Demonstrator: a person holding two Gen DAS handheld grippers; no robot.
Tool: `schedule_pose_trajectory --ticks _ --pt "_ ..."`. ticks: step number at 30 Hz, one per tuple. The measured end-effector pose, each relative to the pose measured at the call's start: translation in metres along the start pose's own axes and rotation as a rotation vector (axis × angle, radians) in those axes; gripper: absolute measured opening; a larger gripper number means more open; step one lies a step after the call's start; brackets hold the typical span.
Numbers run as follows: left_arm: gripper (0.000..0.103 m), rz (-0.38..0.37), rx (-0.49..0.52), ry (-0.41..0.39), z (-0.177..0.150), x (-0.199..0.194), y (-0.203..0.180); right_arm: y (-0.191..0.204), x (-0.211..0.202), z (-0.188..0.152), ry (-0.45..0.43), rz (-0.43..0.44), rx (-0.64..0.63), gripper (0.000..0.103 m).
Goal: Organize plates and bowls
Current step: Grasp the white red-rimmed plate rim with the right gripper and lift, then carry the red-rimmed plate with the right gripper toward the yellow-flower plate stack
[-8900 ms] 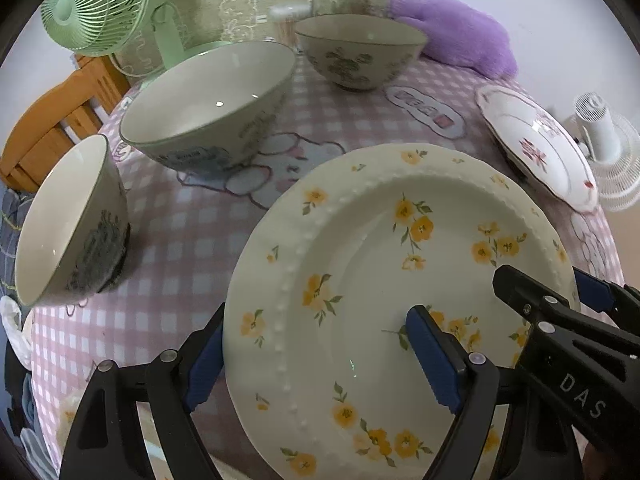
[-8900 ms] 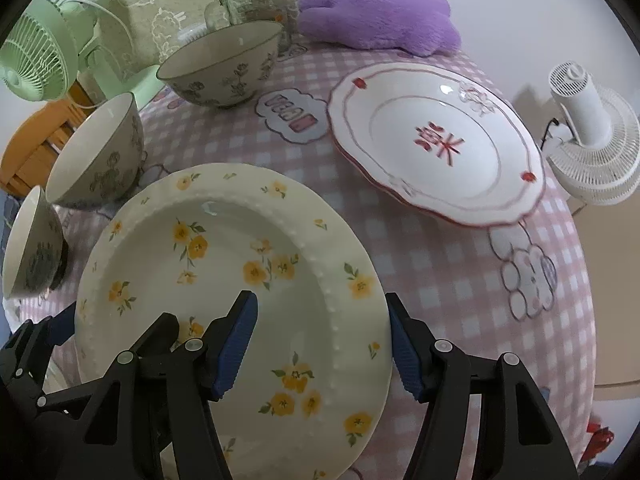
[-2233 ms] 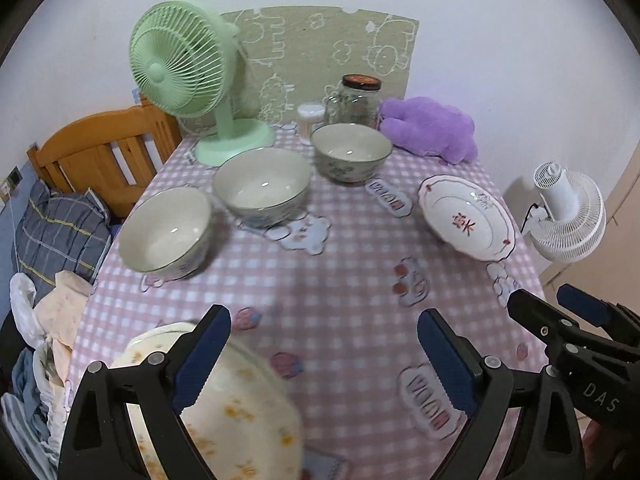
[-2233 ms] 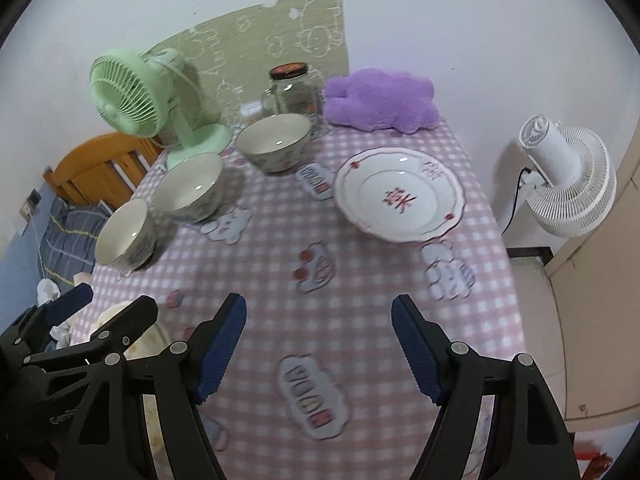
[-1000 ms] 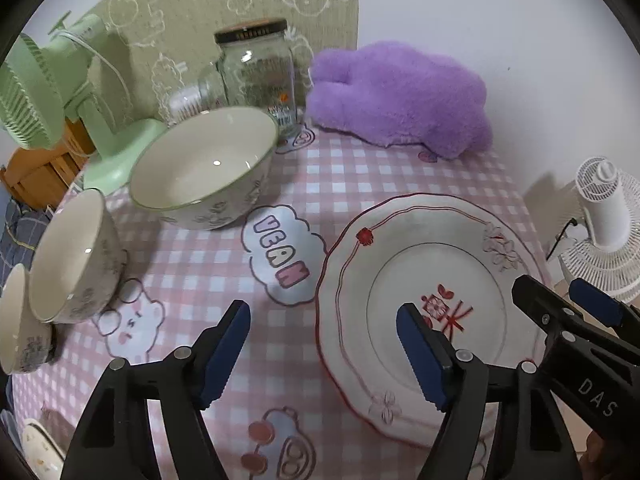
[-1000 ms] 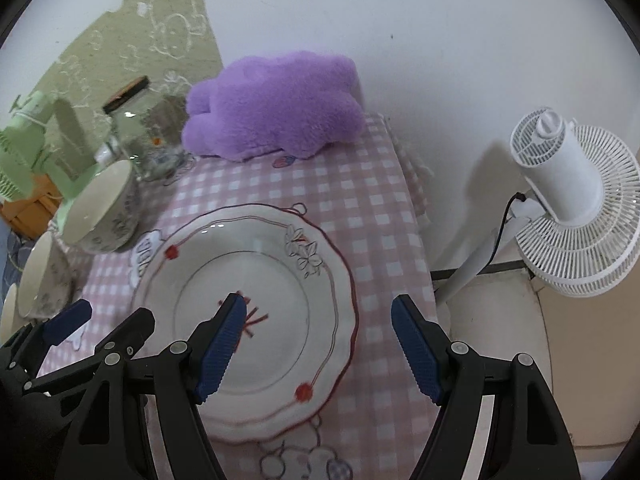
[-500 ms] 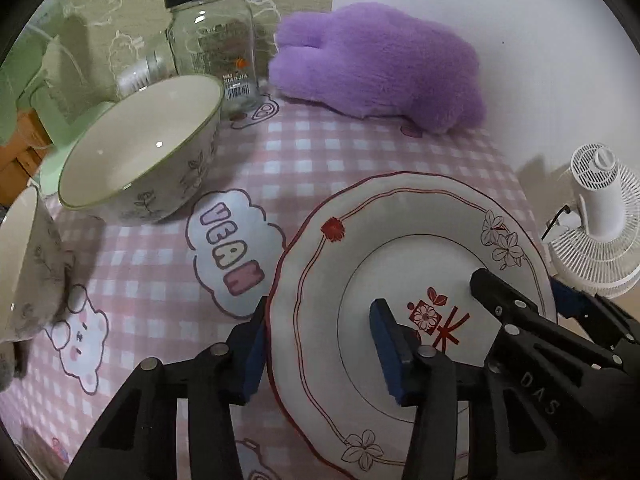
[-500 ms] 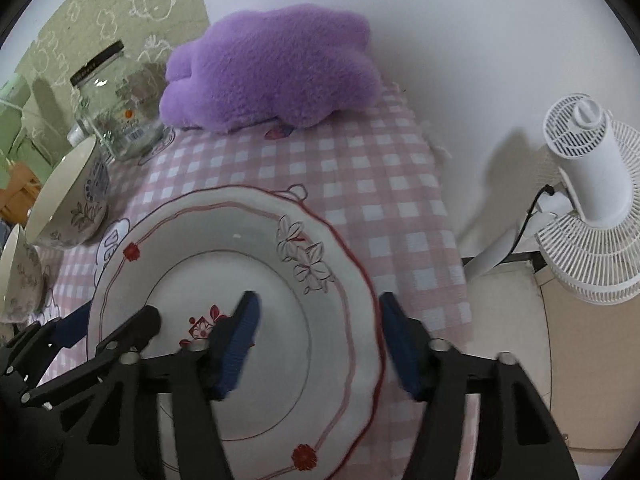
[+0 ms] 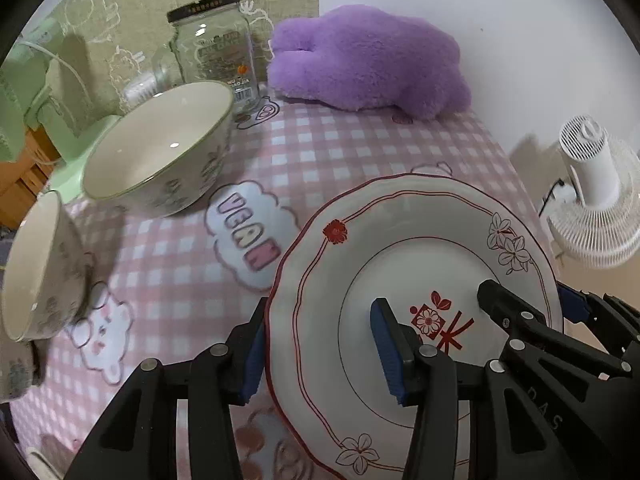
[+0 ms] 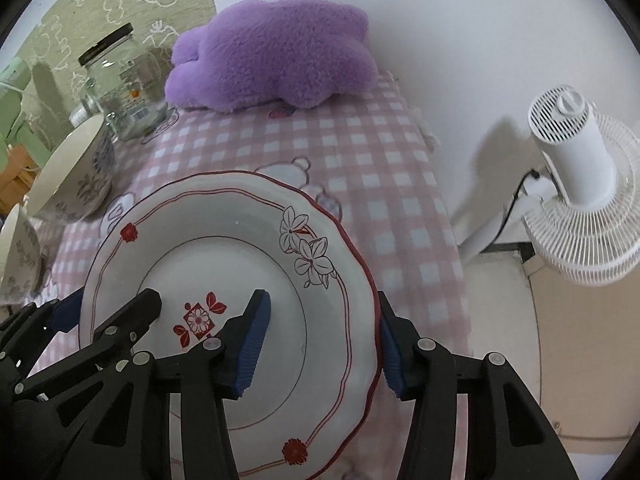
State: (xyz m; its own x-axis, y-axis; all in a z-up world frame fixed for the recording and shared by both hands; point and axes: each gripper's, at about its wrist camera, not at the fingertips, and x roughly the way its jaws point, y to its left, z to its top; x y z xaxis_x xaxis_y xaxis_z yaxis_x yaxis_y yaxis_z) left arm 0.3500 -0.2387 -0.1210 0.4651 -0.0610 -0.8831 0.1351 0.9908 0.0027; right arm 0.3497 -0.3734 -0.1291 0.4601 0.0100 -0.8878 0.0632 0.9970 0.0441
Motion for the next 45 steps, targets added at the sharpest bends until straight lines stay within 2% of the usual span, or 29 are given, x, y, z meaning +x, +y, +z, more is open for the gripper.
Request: schedule_pose_trajectory --ticks 13,20,26,31,34,37,45 --pt "0.05 0.02 -0.011 0.029 -0.06 -0.042 0.03 0.035 -0.037 -0.061 0.053 0.014 0.02 0.054" --pt "0.05 0.021 -0.038 0.062 -0.082 -0.047 0.04 0.045 -0.047 -0.082 0.09 0.017 0.015 0.054" --pt "0.05 0.032 -0.044 0.084 -0.086 -0.044 0.041 0.049 -0.044 -0.093 0.118 0.029 -0.009 0.054" --pt "0.051 0.036 -0.028 0.082 -0.084 -0.044 0.04 0.049 -0.043 -0.086 0.083 0.013 -0.054 0.054" --pt "0.051 0.058 -0.027 0.075 -0.081 -0.041 0.036 0.048 -0.033 -0.08 0.108 0.038 -0.061 0.051" --pt "0.051 0.074 -0.043 0.078 -0.08 -0.04 0.035 0.05 -0.033 -0.079 0.095 0.034 -0.082 0.05" --pt "0.05 0.089 -0.027 0.102 -0.08 -0.048 0.03 0.048 -0.04 -0.084 0.117 0.02 -0.043 0.05"
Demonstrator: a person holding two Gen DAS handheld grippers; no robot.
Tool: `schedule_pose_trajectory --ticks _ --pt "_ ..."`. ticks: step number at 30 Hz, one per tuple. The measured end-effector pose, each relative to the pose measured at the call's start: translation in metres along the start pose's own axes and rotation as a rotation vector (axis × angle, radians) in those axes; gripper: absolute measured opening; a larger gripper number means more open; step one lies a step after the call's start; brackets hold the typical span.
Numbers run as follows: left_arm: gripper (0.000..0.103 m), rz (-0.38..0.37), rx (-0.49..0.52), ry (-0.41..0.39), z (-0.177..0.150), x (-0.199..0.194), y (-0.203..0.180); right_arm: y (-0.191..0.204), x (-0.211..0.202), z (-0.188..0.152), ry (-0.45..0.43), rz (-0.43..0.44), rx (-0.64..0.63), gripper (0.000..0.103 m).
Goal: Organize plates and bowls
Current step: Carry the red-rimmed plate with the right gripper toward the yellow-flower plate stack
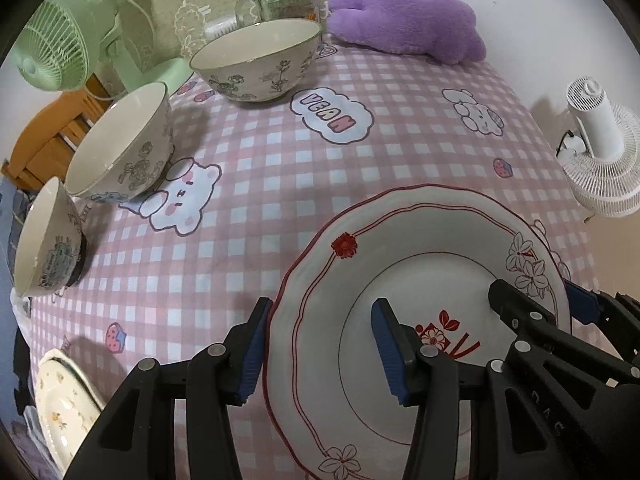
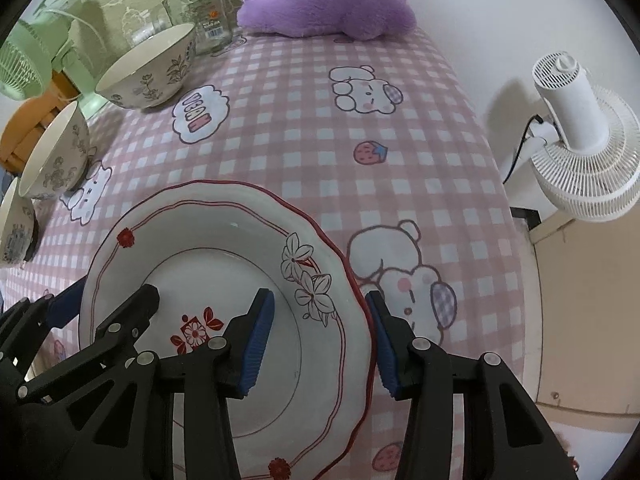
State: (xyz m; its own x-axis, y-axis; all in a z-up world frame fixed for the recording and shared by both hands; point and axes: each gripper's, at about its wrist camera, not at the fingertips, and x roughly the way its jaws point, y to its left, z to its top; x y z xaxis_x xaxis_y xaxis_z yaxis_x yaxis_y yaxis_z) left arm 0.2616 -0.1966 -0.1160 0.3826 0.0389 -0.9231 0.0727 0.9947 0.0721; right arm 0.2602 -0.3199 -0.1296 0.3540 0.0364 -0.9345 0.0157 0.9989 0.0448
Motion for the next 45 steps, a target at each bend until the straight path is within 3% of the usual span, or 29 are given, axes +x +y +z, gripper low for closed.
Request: schedule_pose_trajectory --ticks 11,21,35,45 --pt "0.05 -0.04 -0.001 -0.046 -0.02 -0.041 0.01 0.01 -0.045 -0.02 -0.048 -0.04 0.02 0.05" --pt "0.05 -0.126 0.028 -0.104 -0.037 -0.082 0.053 0.047 -0.096 -0.043 -0.107 -0.116 0.067 0.051" --pt "0.05 -0.146 0.033 -0.154 -0.075 -0.111 0.154 0.151 -0.13 -0.083 -0.126 -0.125 0.094 0.05" --pt "0.05 -0.134 -0.002 -0.117 -0.117 -0.098 0.217 0.22 -0.123 -0.108 -0.111 -0.103 0.046 0.05"
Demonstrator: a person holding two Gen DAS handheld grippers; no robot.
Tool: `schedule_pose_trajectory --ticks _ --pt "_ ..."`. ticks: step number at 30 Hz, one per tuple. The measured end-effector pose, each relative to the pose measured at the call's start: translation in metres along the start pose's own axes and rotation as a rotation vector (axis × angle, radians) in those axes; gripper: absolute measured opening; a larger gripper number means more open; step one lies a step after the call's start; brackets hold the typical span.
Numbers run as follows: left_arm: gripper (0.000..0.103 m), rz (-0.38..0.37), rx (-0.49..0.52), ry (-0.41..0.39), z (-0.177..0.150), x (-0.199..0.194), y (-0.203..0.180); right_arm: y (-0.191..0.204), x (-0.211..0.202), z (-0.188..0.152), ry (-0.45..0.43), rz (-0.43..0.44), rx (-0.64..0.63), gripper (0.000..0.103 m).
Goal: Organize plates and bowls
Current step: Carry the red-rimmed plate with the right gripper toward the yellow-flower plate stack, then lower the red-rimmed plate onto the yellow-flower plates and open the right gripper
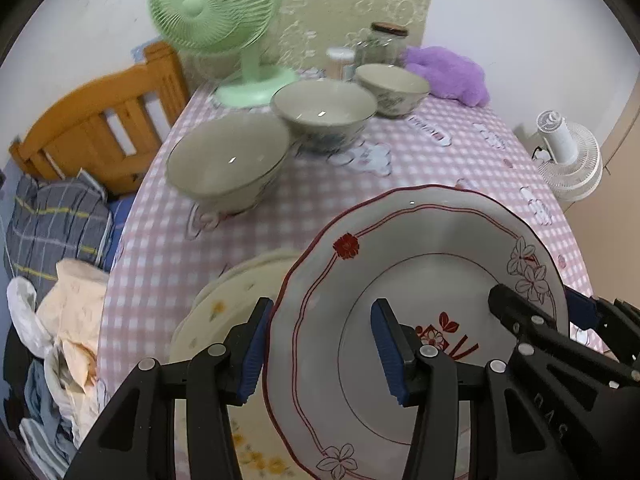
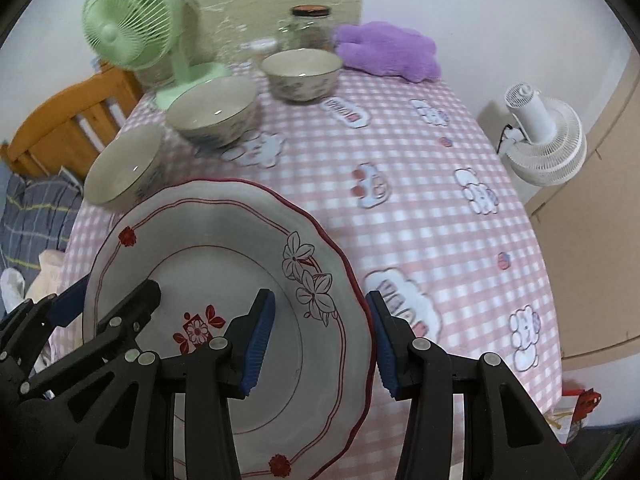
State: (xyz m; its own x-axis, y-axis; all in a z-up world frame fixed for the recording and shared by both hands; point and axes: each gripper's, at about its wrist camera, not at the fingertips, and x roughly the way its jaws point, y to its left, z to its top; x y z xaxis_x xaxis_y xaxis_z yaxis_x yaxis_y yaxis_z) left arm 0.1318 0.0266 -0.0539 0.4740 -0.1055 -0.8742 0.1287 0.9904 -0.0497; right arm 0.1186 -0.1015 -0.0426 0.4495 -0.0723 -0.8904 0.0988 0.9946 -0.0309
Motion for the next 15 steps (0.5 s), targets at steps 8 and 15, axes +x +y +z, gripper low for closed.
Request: schedule_pose_trajectory --ticks 8,15 --pt "0.05 0.0 -0.041 0.051 -0.02 0.009 0.032 0.033 0.015 -0.015 0.055 0.006 -0.041 0.05" --pt "0.05 0.018 -0.058 0.093 -0.03 0.019 0.046 0.052 0.028 -0.024 0.099 0.006 -0.086 0.05"
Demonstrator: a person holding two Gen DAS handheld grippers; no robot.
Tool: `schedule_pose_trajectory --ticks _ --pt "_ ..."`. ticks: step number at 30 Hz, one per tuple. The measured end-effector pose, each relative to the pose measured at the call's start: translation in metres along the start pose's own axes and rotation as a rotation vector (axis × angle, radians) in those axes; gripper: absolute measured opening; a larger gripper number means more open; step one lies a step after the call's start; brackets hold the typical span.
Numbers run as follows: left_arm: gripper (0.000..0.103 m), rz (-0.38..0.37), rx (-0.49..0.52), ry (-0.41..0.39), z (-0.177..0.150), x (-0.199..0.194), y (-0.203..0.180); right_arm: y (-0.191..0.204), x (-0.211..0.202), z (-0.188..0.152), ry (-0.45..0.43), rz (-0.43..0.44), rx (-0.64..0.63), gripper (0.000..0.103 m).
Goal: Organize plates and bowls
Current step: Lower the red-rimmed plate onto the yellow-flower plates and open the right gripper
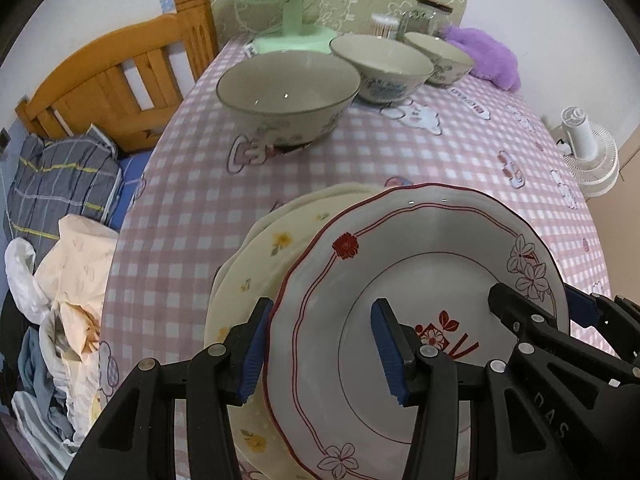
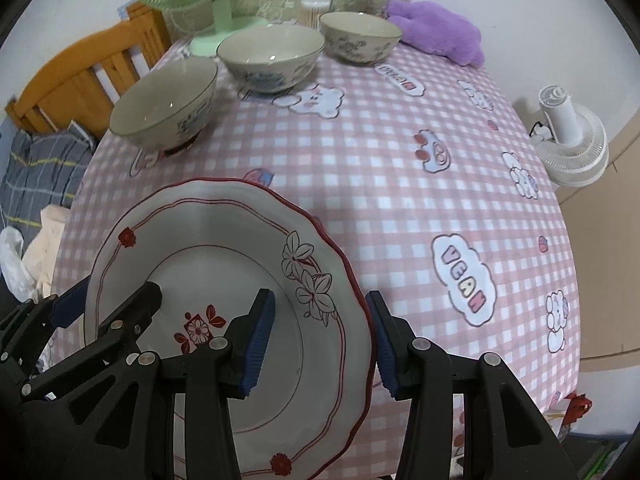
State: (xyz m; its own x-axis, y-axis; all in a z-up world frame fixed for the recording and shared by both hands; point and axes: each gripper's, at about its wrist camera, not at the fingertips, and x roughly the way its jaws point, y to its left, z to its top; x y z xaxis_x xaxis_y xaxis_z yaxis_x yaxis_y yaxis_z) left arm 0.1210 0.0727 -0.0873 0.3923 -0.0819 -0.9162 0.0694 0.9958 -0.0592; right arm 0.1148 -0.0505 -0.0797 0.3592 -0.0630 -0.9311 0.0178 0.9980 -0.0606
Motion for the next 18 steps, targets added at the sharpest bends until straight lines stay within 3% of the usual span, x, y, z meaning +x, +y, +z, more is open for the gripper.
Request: schedule_pose_trajectory --ticks 10,18 --pt "0.049 0.085 0.054 -0.021 -0.004 0.004 -0.002 0.003 0.019 -0.002 0.057 0.023 -0.001 0.049" --pt "0.051 0.128 0.02 -0.027 -0.008 0.005 -0.005 -0.002 0.021 -0.003 0.062 0.058 -0.012 0.047"
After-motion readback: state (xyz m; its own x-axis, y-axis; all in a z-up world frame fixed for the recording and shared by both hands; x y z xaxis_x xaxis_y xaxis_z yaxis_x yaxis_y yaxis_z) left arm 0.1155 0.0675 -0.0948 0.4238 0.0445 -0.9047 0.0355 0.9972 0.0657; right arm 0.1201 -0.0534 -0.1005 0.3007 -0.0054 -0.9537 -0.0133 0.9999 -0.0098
